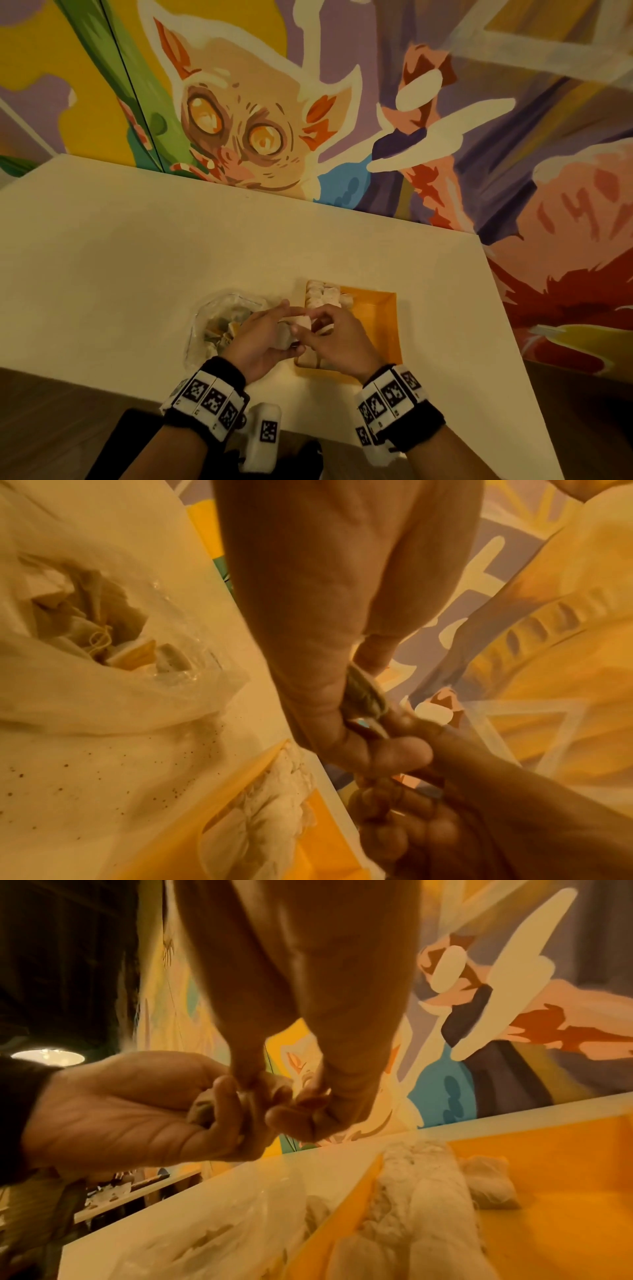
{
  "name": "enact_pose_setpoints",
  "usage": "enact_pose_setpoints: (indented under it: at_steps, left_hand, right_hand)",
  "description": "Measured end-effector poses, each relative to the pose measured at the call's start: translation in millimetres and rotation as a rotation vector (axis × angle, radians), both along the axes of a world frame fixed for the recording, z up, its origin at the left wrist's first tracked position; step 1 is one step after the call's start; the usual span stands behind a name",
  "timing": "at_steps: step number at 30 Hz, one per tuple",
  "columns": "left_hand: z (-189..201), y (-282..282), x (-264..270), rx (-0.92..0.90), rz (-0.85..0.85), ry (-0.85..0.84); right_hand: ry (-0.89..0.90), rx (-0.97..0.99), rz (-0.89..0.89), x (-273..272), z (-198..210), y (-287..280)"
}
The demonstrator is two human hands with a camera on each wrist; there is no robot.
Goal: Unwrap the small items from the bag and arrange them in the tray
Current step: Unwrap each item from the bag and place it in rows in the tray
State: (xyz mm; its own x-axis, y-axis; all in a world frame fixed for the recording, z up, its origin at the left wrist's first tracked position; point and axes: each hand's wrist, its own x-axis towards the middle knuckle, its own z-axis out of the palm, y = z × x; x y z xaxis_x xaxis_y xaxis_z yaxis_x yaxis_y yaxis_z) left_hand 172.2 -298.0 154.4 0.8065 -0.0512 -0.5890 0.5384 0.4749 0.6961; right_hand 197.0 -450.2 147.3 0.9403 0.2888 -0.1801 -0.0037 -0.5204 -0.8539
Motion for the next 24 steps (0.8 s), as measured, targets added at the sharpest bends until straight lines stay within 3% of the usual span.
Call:
enact_pose_setpoints:
  at_steps: [10,15,18,21,24]
  left_hand:
    - [0.2,2.6,-20.9,0.029,-0.001,-0.049]
    - [4.5,8.4,-22.2,0.093,-0.052,-0.08]
    - [6.5,15.2,-21.4,0.22,-0.098,-0.11]
    - [11.8,17.2,-19.1,0.385,-0.099,-0.171]
    - [20.0,15.0,-17.9,0.549,-0.173,-0.336]
  right_hand:
    - [0.0,0.229,-0.203,-7.1,0.0,-3.8]
    - [-0.112,0.213,-0.197,-6.1,7.9,-6.0]
    - [-0.154,0.21,-0.193,-3.5,16.9,-6.4]
    - [-0.168,0.127,-0.07,-1.1,25.6,-7.5]
    - [-0.164,0.073,0.043,-0.7,32.5,-7.0]
